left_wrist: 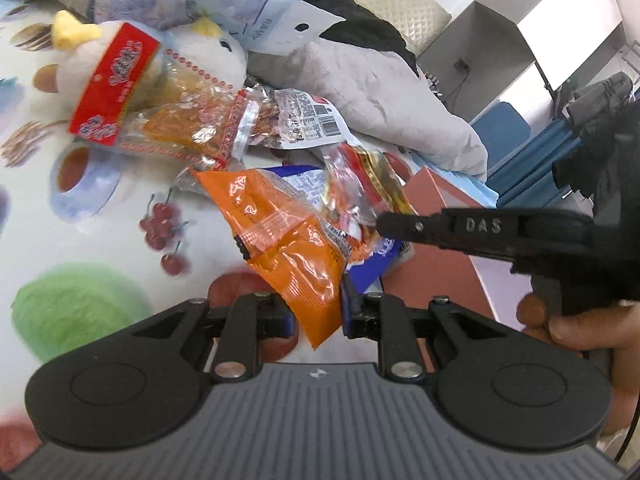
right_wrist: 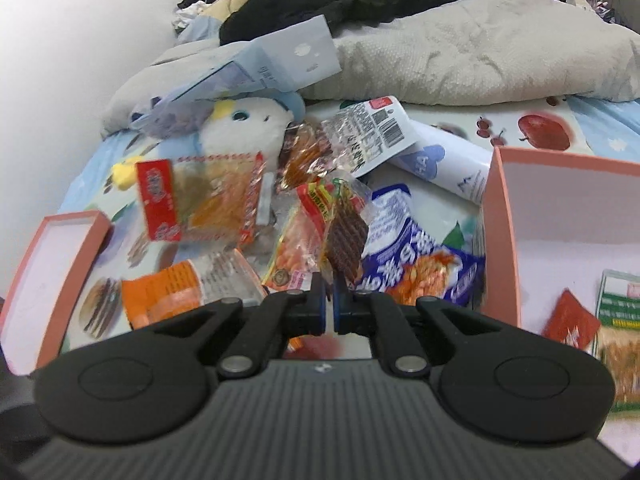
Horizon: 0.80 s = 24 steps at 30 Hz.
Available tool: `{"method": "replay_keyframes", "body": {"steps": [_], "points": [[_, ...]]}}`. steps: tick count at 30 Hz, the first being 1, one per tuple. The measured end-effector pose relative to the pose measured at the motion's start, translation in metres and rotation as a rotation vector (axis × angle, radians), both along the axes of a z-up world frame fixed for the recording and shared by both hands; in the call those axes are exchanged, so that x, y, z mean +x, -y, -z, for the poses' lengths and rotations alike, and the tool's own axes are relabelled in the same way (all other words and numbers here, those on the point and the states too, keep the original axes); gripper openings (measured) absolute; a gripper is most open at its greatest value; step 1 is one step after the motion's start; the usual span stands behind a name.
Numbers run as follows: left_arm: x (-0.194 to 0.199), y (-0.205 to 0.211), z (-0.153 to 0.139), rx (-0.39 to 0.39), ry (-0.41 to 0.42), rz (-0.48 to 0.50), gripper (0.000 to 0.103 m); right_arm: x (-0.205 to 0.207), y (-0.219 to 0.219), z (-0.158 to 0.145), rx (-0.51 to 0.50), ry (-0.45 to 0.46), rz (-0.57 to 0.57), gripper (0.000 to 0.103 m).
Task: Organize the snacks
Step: 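Lift both held packets and carry them over the pink box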
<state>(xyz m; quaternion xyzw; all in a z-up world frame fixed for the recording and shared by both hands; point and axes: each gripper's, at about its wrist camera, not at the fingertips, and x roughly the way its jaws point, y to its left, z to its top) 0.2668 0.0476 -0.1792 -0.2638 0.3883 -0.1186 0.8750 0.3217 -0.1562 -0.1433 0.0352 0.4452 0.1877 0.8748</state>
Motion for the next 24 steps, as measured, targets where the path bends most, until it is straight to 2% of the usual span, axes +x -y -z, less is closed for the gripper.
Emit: {"method": "replay_keyframes", "body": {"steps": [12, 17, 24], "points": [[-0.072, -0.001, -0.017, 0.066, -0.019, -0.033, 0.024, -0.080, 0.009, -0.014, 0.020, 0.016, 0.015, 0.006], [-0.096, -0.003, -0.023, 0.098, -0.028, -0.048, 0.024, -0.114, 0.011, -0.011, 0.023, 0.019, 0.019, 0.006], [-0.123, -0.001, -0.019, 0.153, -0.077, -0.059, 0.024, -0.156, 0.015, 0.003, 0.021, -0.032, 0.013, 0.007]]}}
